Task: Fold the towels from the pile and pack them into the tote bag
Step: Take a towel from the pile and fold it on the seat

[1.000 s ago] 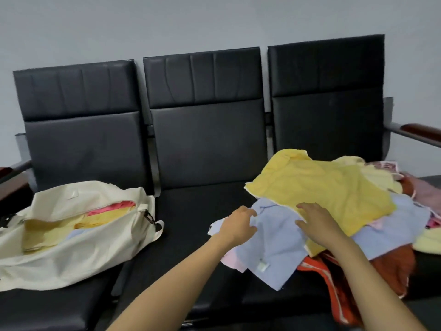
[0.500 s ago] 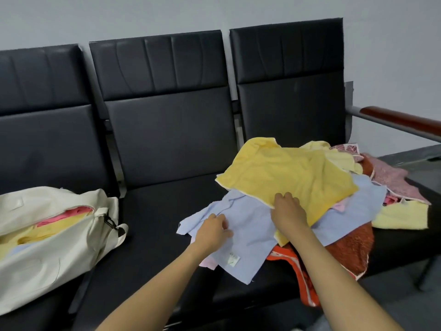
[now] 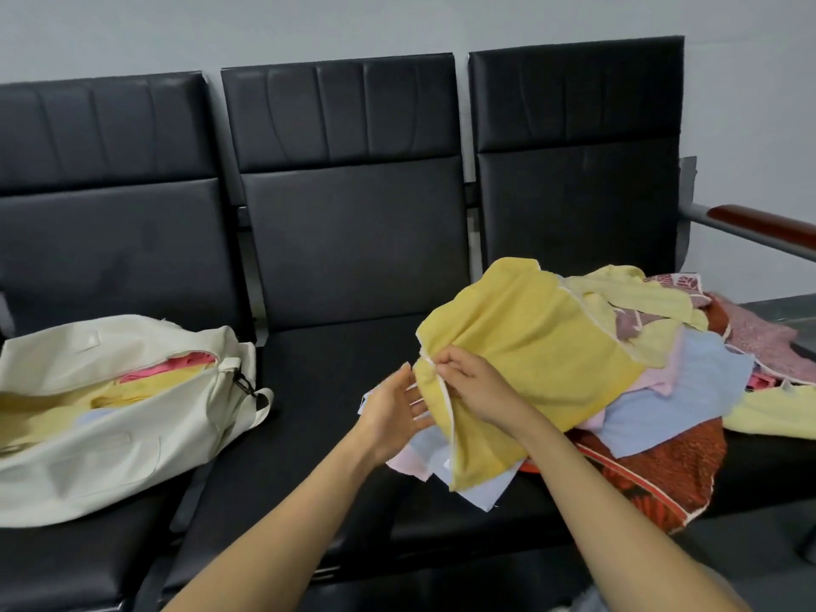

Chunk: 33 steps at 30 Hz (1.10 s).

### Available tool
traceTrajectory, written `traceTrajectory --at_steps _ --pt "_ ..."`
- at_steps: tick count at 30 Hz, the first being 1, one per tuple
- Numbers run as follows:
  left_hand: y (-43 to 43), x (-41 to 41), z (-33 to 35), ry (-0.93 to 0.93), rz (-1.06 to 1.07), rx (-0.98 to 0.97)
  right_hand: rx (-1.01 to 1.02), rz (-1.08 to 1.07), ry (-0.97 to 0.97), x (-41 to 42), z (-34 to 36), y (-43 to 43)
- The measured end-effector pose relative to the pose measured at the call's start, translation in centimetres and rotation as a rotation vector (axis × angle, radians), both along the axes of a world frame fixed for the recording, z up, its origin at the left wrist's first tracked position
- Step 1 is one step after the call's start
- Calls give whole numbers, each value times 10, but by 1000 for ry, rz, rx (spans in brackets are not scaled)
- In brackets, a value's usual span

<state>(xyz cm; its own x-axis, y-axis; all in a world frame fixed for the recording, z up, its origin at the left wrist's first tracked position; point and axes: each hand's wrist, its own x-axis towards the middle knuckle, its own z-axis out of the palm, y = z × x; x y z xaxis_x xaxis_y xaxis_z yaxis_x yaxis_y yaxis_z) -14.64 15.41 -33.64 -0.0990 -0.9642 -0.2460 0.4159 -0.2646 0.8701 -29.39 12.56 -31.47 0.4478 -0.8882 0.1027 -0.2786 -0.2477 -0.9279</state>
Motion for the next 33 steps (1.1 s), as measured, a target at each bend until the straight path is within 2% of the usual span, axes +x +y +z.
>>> traceTrajectory --at_steps 2,4,8,11,13,15,17,18,21,23,24,25,26,28,29,31,33 --pt "9 16 0 118 48 74 113 122 -41 16 1 6" --pt "18 31 -1 45 81 84 134 221 45 31 -2 11" --pt "31 71 -2 13 315 162 -150 260 340 58 -14 16" --pt "40 125 -1 46 479 283 -350 279 689 62 -27 13" --pt "49 158 0 -10 570 346 -351 350 924 60 -36 9" --pt "60 185 -5 -139 632 344 -294 392 1012 59 -45 7" --pt "69 199 -15 -348 579 316 -309 372 1000 60 -50 5" --pt "71 204 -23 -550 509 298 -325 355 997 61 -52 4" --pt "77 198 -44 -1360 329 178 -382 310 1019 67 -56 2" --pt "81 186 -55 -1847 457 -42 -439 256 1011 72 -56 4" --pt "82 181 -56 -1987 518 -178 -474 225 995 75 -55 4" --pt "83 174 -52 -2049 552 -304 -506 199 967 77 -54 4" --pt "83 168 -50 -2059 528 -414 -521 180 935 79 -53 5" --pt "86 150 -46 -1833 330 -507 -496 156 867 80 -48 8" --pt "89 140 -45 -1734 194 -447 -477 146 832 80 -46 10" --pt "91 125 -49 -1675 13 -310 -441 127 710 81 -42 17" --pt "92 113 -51 -1642 -10 -273 -390 128 496 85 -34 28"
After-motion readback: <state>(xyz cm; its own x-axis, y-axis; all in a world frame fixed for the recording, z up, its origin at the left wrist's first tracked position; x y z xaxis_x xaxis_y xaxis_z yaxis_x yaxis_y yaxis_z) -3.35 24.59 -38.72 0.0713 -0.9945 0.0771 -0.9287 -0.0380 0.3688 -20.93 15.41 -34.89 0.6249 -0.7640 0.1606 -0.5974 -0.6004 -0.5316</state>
